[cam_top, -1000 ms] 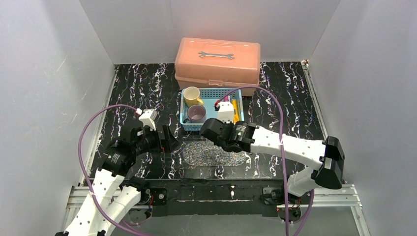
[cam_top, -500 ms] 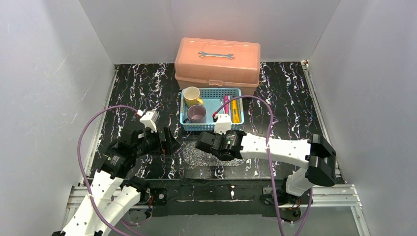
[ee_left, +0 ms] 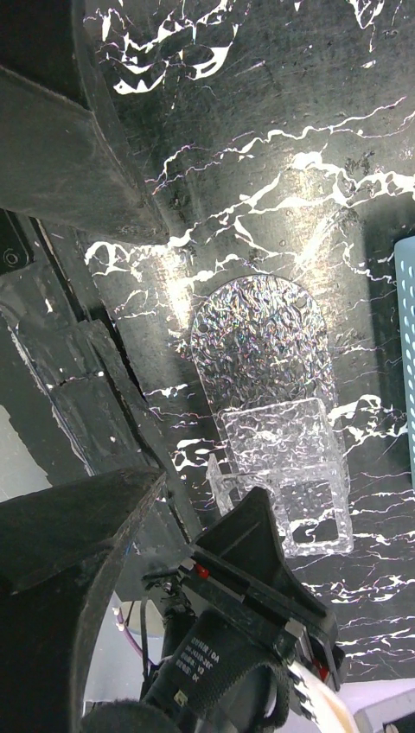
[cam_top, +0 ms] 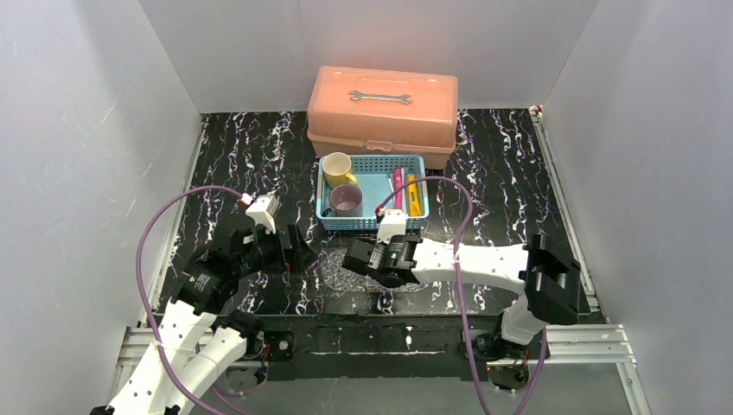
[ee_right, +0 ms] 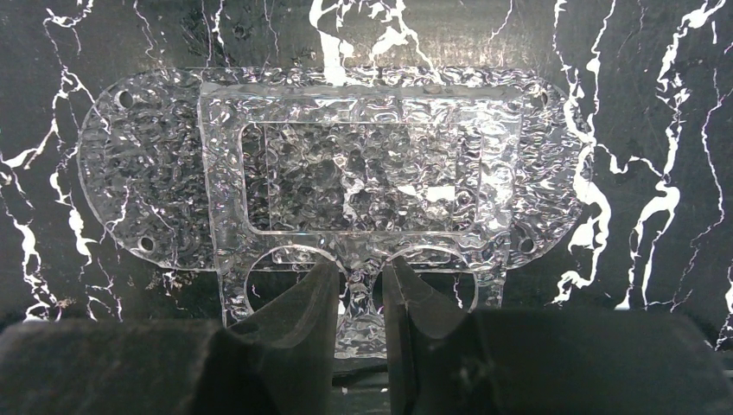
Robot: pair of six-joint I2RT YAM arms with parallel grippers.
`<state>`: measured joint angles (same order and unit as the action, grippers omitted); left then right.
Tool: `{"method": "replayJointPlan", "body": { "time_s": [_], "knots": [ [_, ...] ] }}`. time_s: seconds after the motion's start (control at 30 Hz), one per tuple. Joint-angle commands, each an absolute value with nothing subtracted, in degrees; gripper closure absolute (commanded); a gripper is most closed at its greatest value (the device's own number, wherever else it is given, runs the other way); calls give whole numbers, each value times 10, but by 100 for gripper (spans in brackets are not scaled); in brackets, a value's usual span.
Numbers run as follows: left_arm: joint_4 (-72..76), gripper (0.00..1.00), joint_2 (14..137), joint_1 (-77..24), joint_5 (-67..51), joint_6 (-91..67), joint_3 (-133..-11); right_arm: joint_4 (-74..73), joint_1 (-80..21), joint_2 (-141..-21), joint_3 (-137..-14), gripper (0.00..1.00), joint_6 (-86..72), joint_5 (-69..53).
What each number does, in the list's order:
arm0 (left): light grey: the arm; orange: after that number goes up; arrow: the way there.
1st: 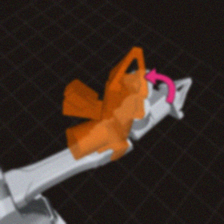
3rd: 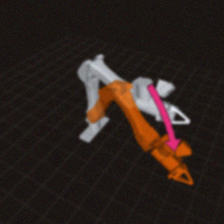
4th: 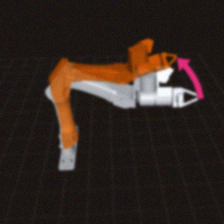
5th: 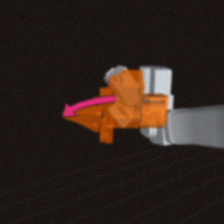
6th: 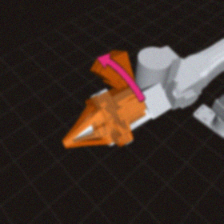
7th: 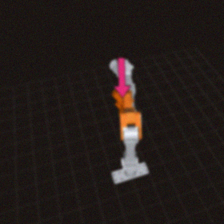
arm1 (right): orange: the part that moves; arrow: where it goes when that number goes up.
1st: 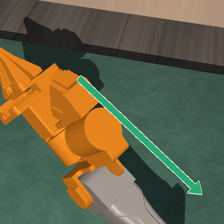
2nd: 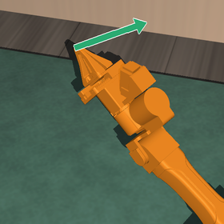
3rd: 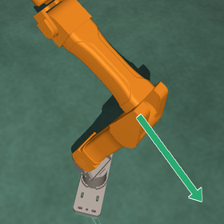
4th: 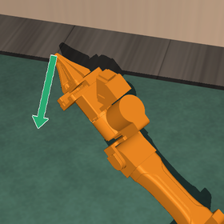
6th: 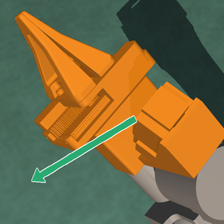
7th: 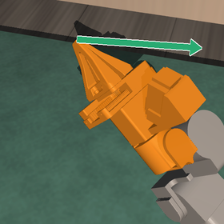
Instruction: Prepare toiletry sets of a toothbrush and toothpaste on the tray
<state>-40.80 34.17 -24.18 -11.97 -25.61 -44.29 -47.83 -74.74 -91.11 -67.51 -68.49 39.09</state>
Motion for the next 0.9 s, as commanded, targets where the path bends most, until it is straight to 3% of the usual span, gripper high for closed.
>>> {"method": "replayJointPlan", "body": {
  "time_s": [0.0,0.87],
  "knots": [
    [-416,0,337,-245,-113,-256,-442,-463,-753,-922,-679,99,-707,408],
    [-416,1,337,-247,-111,-256,-442,-430,-754,-952,-686,99,-662,392]
  ]
}}
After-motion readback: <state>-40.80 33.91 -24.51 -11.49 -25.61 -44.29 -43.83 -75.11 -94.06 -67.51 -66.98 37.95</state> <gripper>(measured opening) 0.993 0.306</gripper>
